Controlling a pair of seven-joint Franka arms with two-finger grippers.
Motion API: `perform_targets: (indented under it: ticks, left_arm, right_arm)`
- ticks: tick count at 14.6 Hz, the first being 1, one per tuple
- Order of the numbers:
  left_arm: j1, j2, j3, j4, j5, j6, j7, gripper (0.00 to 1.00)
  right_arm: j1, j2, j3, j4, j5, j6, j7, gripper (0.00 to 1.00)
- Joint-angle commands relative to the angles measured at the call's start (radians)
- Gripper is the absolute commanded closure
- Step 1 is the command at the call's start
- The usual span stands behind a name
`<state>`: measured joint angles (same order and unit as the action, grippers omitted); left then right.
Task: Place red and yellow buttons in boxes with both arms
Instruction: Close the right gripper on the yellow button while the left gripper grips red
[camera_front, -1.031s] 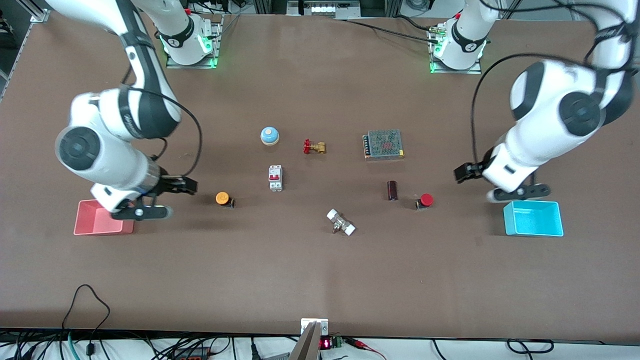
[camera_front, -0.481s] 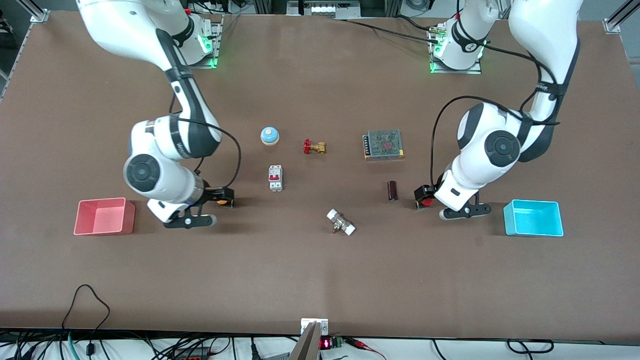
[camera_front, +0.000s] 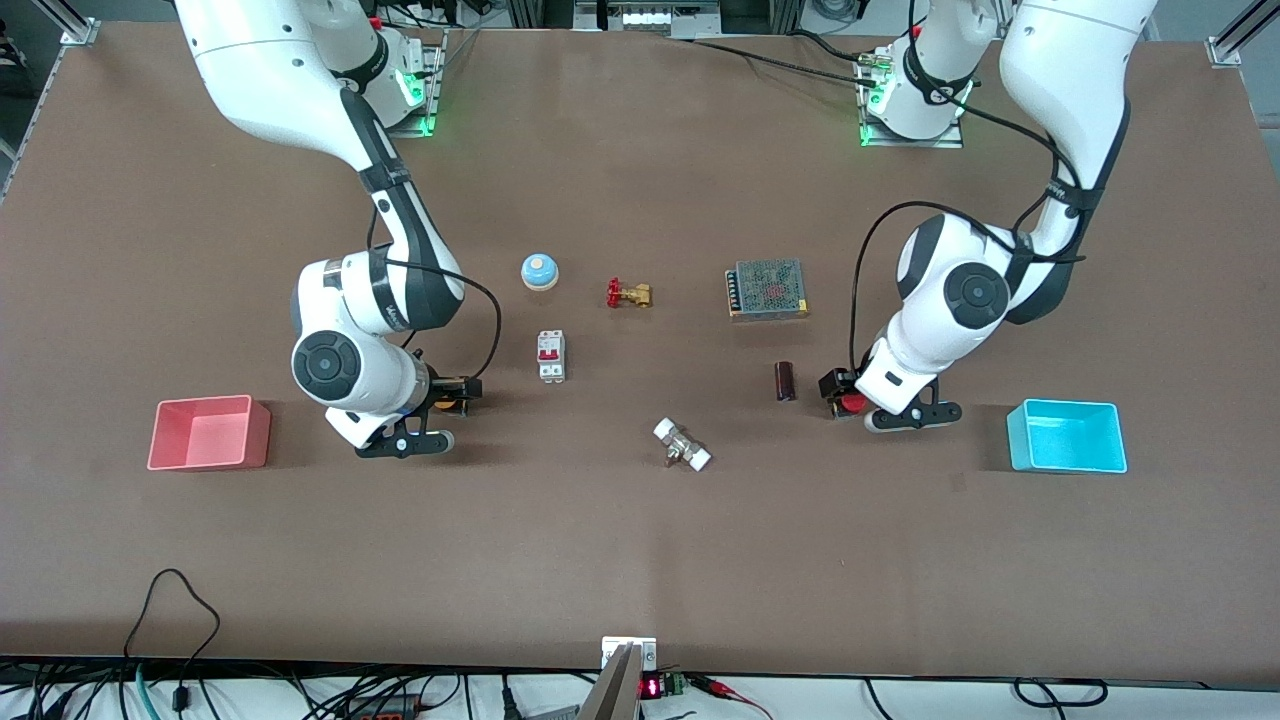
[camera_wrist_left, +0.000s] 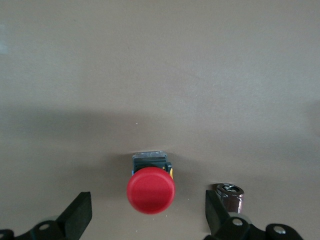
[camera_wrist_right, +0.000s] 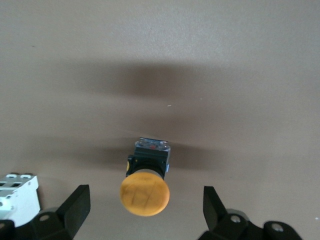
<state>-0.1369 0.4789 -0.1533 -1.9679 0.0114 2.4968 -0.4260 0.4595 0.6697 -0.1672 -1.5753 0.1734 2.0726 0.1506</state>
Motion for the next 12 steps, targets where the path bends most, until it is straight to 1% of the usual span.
perform_targets:
  ticks: [1,3,5,7,8,9,10,11,12]
  left_arm:
    - [-0.010,0.030,0.006,0.007,0.029,0.031,-0.028,0.00]
    - [-0.010,0.047,0.006,0.007,0.030,0.062,-0.028,0.00]
    - [-0.010,0.055,0.008,0.014,0.030,0.063,-0.028,0.00]
    - [-0.010,0.060,0.008,0.014,0.036,0.063,-0.028,0.00]
    - [-0.010,0.060,0.008,0.015,0.036,0.063,-0.028,0.00]
    - [-0.010,0.060,0.009,0.015,0.036,0.063,-0.028,0.00]
    - [-0.010,0.060,0.009,0.015,0.036,0.063,-0.028,0.03]
    - [-0.010,0.060,0.009,0.017,0.036,0.063,-0.028,0.08]
    - [-0.010,0.060,0.011,0.018,0.036,0.063,-0.028,0.15]
  right_arm:
    - [0.004,0.019,-0.005,0.015,0.005,0.000,0.004,0.00]
    - [0.004,0.031,-0.005,0.015,0.005,0.000,0.004,0.00]
    - [0.004,0.036,-0.005,0.015,0.005,0.000,0.004,0.00]
    - [0.004,0.042,-0.005,0.015,0.006,0.003,0.006,0.03]
    - [0.004,0.044,-0.005,0.015,0.009,0.004,0.006,0.07]
    - [0.004,0.048,-0.005,0.015,0.009,0.004,0.006,0.16]
    - [0.004,0.048,-0.005,0.015,0.009,0.007,0.004,0.23]
    - [0.004,0.048,-0.005,0.015,0.009,0.009,0.004,0.30]
    - [0.004,0.048,-0.005,0.015,0.009,0.009,0.004,0.36]
